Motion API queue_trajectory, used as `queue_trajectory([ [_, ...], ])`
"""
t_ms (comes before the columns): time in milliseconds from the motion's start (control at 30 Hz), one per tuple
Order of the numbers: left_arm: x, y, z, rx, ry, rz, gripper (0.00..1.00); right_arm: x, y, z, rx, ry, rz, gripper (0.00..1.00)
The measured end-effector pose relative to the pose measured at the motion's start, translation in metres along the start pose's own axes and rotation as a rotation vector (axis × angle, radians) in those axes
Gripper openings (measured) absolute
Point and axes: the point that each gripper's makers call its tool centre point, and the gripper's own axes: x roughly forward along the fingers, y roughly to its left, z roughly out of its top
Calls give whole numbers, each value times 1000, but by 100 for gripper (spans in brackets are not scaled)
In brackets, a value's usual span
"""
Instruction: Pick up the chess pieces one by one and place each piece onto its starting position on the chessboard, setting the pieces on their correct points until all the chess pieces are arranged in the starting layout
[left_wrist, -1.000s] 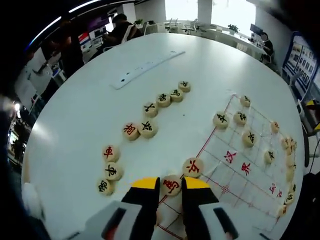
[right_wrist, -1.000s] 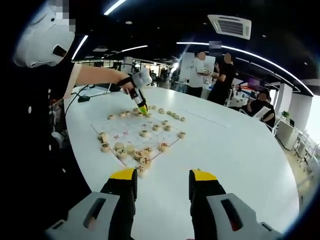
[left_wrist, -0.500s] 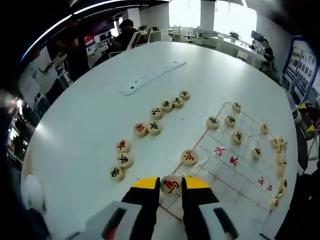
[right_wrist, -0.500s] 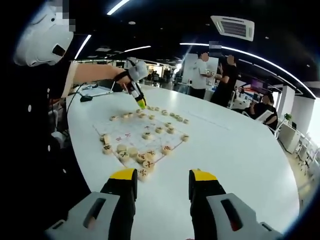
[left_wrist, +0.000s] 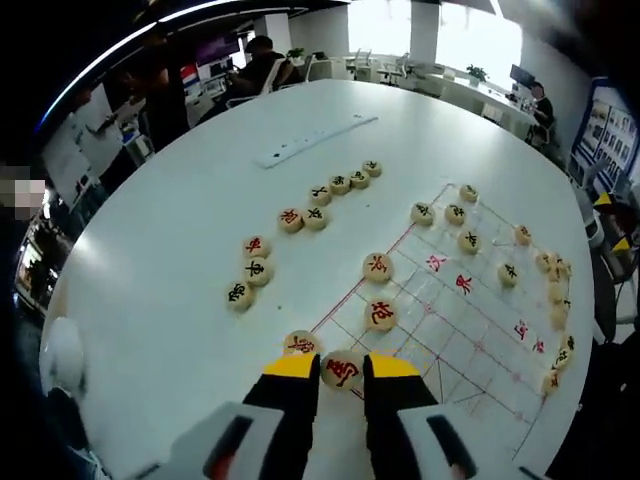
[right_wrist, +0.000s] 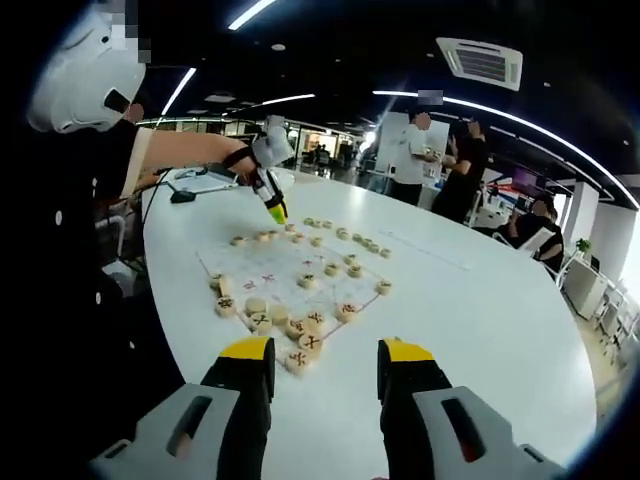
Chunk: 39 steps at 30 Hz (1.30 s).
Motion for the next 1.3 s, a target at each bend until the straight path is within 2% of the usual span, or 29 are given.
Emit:
queue_trajectory([
  [233,12,7,-8,-31,20,4,20,2,0,-1,7,8,0,41],
  [700,16,6,-12,-53,27,9,20,7,0,-1,8,22,9,41],
  [833,16,2,-13,-41,27,-6,26,8,1,-1,8,24,13,41],
  [933,13,3,-11,-35,19,-3,27,9,2,-1,7,23,16,41],
  [1100,-2,9,1,-59,-33,18,27,9,3,0,6,21,18,41],
  [1300,-13,3,-4,-62,-44,30,26,8,4,2,1,13,21,41],
])
